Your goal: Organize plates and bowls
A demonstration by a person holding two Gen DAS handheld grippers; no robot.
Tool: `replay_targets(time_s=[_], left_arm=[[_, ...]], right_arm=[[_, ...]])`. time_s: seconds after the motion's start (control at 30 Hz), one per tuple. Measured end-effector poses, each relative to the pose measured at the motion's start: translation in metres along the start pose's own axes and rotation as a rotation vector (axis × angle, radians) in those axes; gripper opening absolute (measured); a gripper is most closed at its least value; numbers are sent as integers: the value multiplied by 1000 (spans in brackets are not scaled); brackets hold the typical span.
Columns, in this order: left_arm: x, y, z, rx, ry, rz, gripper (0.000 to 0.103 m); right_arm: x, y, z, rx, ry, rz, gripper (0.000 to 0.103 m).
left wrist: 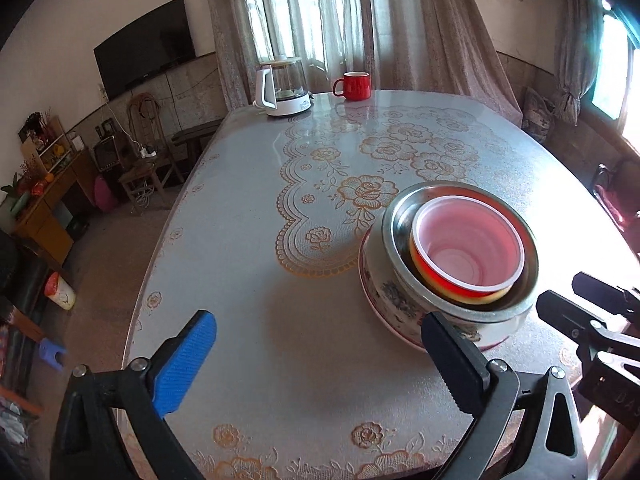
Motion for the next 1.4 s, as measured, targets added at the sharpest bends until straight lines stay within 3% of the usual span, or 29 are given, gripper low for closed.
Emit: replay_targets(time_s=[0.4, 0.63, 0.9, 1.4], left_arm=[[-12, 13, 29, -47, 38, 88, 103], [-12, 17, 38, -55, 47, 100, 103], [-9, 24, 45, -52, -5, 73, 103], [-9, 37, 43, -8, -5, 64, 103]], right_arm=[[-27, 24, 32, 43, 7, 132, 78], [-28, 34, 44, 56, 1, 208, 80], [-30, 42, 53, 64, -32, 216, 80], [-33, 46, 61, 53, -50, 218, 80]])
Point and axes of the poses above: each gripper's, at about its wrist camera, not at the fingertips, and y roughly against the way its jaws point, x to its right, z to its underside, the point moved 4 cm from there along -y, roughly the way its jaws point, and after that the axes turned 8 degrees about -z, right-handed, at the moved point
